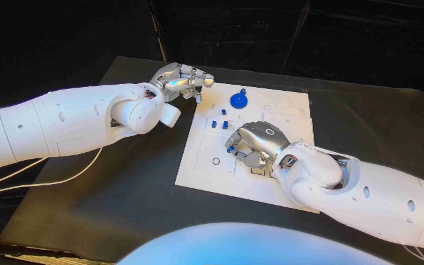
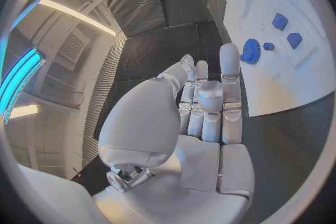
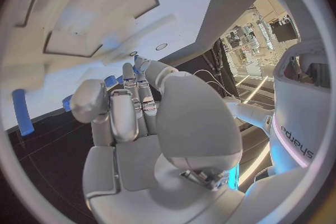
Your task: Assemble the parts on the task board
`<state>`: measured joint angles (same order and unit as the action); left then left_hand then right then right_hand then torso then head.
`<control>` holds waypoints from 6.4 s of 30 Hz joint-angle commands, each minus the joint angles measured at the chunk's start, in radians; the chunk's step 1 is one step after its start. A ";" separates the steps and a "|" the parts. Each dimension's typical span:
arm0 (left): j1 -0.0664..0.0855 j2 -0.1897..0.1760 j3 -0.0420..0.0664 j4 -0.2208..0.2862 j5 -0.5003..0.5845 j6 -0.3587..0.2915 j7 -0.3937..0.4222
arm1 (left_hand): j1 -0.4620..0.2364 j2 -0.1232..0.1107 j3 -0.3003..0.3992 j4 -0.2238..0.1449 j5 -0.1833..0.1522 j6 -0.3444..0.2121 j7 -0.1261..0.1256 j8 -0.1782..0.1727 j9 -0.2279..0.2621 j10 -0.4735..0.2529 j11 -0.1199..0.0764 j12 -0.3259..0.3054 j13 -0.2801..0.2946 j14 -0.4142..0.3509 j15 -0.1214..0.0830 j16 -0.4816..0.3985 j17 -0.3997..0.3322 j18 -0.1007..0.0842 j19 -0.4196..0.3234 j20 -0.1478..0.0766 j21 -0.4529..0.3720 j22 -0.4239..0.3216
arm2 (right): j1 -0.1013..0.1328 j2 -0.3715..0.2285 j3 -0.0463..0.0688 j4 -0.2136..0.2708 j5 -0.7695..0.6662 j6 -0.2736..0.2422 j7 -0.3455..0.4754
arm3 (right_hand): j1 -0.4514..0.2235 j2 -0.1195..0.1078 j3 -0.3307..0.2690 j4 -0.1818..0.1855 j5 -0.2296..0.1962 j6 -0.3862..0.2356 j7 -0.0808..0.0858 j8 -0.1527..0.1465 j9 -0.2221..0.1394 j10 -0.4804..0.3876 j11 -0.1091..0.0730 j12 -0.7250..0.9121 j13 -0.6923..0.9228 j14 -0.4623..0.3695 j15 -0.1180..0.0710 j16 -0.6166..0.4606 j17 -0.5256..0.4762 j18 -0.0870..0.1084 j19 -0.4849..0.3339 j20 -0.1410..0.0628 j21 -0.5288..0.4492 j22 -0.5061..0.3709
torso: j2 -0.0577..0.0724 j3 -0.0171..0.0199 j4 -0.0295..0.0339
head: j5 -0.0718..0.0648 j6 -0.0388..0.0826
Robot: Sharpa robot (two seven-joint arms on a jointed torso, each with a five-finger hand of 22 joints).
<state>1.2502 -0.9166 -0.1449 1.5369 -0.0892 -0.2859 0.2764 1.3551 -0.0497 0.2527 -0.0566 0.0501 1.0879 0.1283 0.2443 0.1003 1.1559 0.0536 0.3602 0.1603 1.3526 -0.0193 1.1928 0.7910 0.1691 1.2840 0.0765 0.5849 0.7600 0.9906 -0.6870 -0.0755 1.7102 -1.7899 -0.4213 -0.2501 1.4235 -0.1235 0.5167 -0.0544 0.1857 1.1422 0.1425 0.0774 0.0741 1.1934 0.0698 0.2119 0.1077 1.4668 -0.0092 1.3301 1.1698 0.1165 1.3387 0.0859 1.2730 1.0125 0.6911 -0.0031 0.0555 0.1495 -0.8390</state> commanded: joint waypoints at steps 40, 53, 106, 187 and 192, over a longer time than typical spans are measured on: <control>0.001 0.002 0.001 0.000 0.002 0.015 -0.001 | 0.002 0.006 0.005 -0.003 -0.002 -0.007 -0.003 0.001 -0.002 -0.009 0.001 -0.004 -0.001 -0.007 -0.003 -0.003 -0.001 0.011 -0.009 0.001 -0.006 -0.001 | 0.001 0.007 0.000 -0.001 -0.028 0.034 -0.034 | -0.004 0.008 -0.002 -0.003 0.003 0.009 0.001 0.002 0.001 0.003 -0.002 0.003 0.002 0.038 -0.008 0.004 -0.002 -0.011 0.008 -0.001 0.006 0.001 | 0.001 -0.0008 0.0008 | -0.001 0.005; 0.001 -0.001 0.001 0.003 0.002 0.015 -0.001 | 0.002 0.006 0.005 -0.003 -0.002 -0.007 -0.003 0.001 -0.002 -0.009 0.001 -0.004 -0.001 -0.007 -0.003 -0.003 -0.001 0.011 -0.009 0.001 -0.006 -0.001 | 0.001 0.013 0.001 -0.002 -0.042 0.049 -0.048 | -0.005 0.009 -0.002 -0.003 0.003 0.009 0.001 0.002 0.001 0.003 -0.002 0.003 0.002 0.038 -0.008 0.004 -0.002 -0.011 0.008 -0.001 0.006 0.001 | 0.000 0.0000 0.0000 | 0.002 0.001; 0.001 0.000 0.001 -0.006 0.002 0.024 -0.007 | 0.001 0.005 0.005 -0.004 -0.002 -0.010 -0.001 0.002 -0.002 -0.012 0.002 -0.003 -0.002 -0.009 -0.002 -0.004 -0.004 0.011 -0.010 0.002 -0.007 -0.001 | 0.002 -0.048 0.002 0.076 0.014 -0.079 -0.003 | -0.080 -0.039 -0.062 0.036 0.017 -0.103 0.027 -0.010 -0.006 -0.141 0.036 -0.057 -0.039 0.010 0.022 -0.071 -0.114 0.012 -0.054 0.028 -0.082 -0.133 | -0.001 0.0001 -0.0005 | -0.010 0.011; 0.001 -0.010 0.000 -0.002 0.002 0.048 -0.007 | -0.001 0.006 0.006 -0.004 -0.002 -0.013 0.000 0.002 -0.003 -0.015 0.003 -0.003 -0.002 -0.009 -0.001 -0.004 -0.004 0.011 -0.011 0.003 -0.008 -0.001 | 0.096 -0.194 0.075 0.005 0.113 0.244 -0.090 | -0.040 -0.028 -0.071 0.063 -0.061 -0.086 0.010 -0.003 -0.005 -0.089 0.017 -0.010 -0.042 0.022 0.006 -0.058 -0.107 0.010 -0.031 0.011 -0.090 -0.137 | 0.000 0.0013 0.0001 | -0.136 0.064; 0.001 -0.010 0.000 -0.001 0.002 0.047 -0.008 | -0.001 0.006 0.006 -0.004 -0.002 -0.013 0.000 0.002 -0.003 -0.015 0.003 -0.003 -0.002 -0.009 -0.001 -0.004 -0.005 0.011 -0.011 0.003 -0.008 -0.001 | 0.096 -0.194 0.075 0.006 0.113 0.245 -0.088 | -0.039 -0.027 -0.067 0.065 -0.061 -0.089 0.008 -0.005 -0.005 -0.083 0.014 -0.007 -0.040 0.022 0.005 -0.058 -0.107 0.010 -0.031 0.011 -0.090 -0.137 | 0.001 0.0011 -0.0005 | -0.139 0.064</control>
<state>1.2502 -0.9273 -0.1453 1.5345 -0.0891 -0.2498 0.2654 1.3551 -0.0497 0.2554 -0.0593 0.0501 1.0806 0.1284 0.2443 0.0988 1.1450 0.0572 0.3602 0.1600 1.3489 -0.0229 1.1928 0.7877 0.1691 1.2807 0.0798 0.5810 0.7603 1.0855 -0.8818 -0.0010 1.7142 -1.6688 -0.1861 -0.3361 1.3843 -0.1445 0.4473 0.0078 0.1284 1.0590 0.1484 0.0761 0.0702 1.1091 0.0856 0.2050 0.0669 1.4649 -0.0003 1.2719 1.0641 0.1165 1.3063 0.0962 1.1879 0.8762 0.6915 -0.0017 0.0556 0.0130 -0.7765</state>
